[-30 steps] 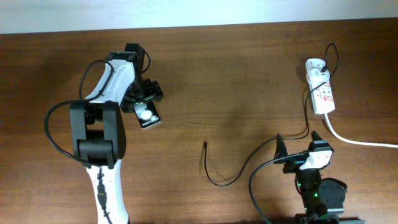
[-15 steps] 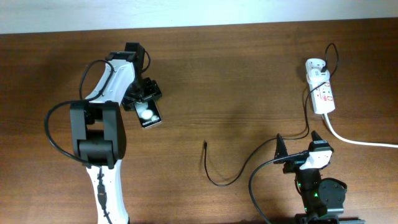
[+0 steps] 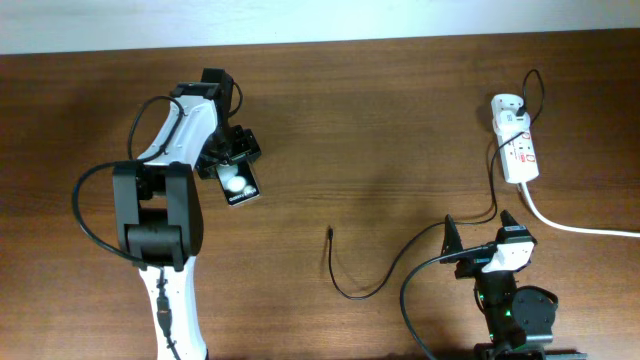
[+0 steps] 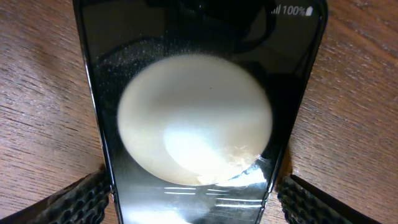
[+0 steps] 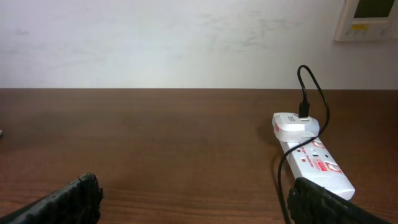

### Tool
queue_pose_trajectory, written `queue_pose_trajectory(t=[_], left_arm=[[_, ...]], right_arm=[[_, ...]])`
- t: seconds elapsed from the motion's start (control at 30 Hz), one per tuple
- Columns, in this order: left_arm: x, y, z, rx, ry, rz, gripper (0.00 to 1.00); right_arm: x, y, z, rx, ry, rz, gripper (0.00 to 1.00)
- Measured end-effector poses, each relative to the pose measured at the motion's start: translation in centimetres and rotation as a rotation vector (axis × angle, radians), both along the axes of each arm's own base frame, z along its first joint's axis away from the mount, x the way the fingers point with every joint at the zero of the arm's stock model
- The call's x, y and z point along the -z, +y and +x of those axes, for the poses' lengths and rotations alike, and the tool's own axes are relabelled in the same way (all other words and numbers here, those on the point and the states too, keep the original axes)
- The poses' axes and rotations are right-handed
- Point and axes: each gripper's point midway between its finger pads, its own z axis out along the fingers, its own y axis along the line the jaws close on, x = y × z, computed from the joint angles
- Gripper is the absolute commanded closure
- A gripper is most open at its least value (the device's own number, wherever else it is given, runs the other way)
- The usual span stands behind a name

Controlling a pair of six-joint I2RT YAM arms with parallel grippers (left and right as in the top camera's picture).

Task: Plug charger to phone and switch on socket
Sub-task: 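Close the left gripper on the phone's long edges, then lift the phone with the left gripper and tilt it upright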

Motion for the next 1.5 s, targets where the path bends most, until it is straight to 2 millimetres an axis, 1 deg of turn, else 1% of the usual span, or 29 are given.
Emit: queue_pose_trajectory(t=[0.03,0.07,0.1,0.13,0.17,0.3,0.4,0.43,0.5,0.53,0.57,0.6,0.8,0.87,0.93,1.0,1.03,1.1,1.17,1.23,1.3,1.4,1.5], left_arm=[[0.0,0.0,0.0,0.000,0.000,0.000,0.10],[0.0,0.0,0.0,0.000,0.000,0.000,0.13],[0.0,0.0,0.0,0.000,0.000,0.001,0.16],[0.0,0.0,0.0,0.000,0.001,0.001,0.23],[0.0,0.0,0.0,0.000,0.001,0.001,0.25],[0.0,0.1,0.0,0.000,0.001,0.001,0.26],[0.0,0.1,0.0,0.000,0.001,0.001,0.37],[0.0,0.1,0.0,0.000,0.001,0.001,0.43],[0.0,0.1,0.0,0.000,0.000,0.001,0.60],[0.0,0.1,0.0,0.000,0.000,0.001,0.79],[0.0,0.1,0.0,0.000,0.000,0.001,0.93],[0.0,0.1,0.0,0.000,0.000,0.001,1.00],[-0.1,-0.1,0.0,-0.002,0.001,-0.008,1.00],[-0.2,-0.4,-0.1,-0.002,0.021,-0.028,1.00],[-0.7,-0.8,-0.1,-0.002,0.034,-0.045,1.00],[-1.8,-0.9,0.2,-0.002,0.029,-0.054,1.00],[-1.9,-1.0,0.3,-0.002,0.027,-0.057,1.00],[-2.1,-1.8,0.1,-0.003,0.039,-0.102,1.00],[-2.4,-3.3,0.0,-0.005,0.047,-0.195,1.00],[-3.1,-5.2,-0.1,-0.012,0.055,-0.326,1.00],[-4.2,-7.1,-0.1,-0.026,0.065,-0.485,1.00],[-5.9,-9.3,-0.1,-0.035,0.078,-0.660,1.00],[-9.2,-12.4,0.5,-0.018,0.061,-0.924,1.00]], right_arm=[[0.0,0.0,0.0,0.000,0.000,0.000,0.01],[0.0,0.0,0.0,0.000,0.000,0.000,0.01],[0.0,0.0,0.0,0.000,0.000,0.000,0.01],[0.0,0.0,0.0,0.000,0.000,0.000,0.01],[0.0,0.0,0.0,0.000,0.000,-0.001,0.01],[0.0,0.0,0.0,0.000,0.000,0.000,0.02],[0.0,0.0,0.0,0.000,0.000,0.000,0.02],[0.0,0.0,0.0,0.000,0.000,0.000,0.01],[0.0,0.0,0.0,0.000,0.000,0.000,0.01],[0.0,0.0,0.0,0.000,0.000,0.000,0.01],[0.0,0.0,0.0,0.000,0.000,0.000,0.01],[0.0,0.0,0.0,0.000,0.000,0.000,0.01],[0.0,0.0,0.0,0.000,0.000,0.000,0.01],[0.0,0.0,0.0,0.000,0.000,0.000,0.01],[0.0,0.0,0.0,0.000,0.000,0.000,0.01],[0.0,0.0,0.0,0.000,0.000,0.000,0.01],[0.0,0.0,0.0,0.000,0.000,0.000,0.01],[0.0,0.0,0.0,0.000,0.000,0.000,0.01],[0.0,0.0,0.0,0.000,0.000,0.000,0.01],[0.0,0.0,0.0,0.000,0.000,0.000,0.01],[0.0,0.0,0.0,0.000,0.000,0.000,0.01],[0.0,0.0,0.0,0.000,0.000,0.000,0.01],[0.0,0.0,0.0,0.000,0.000,0.000,0.01]])
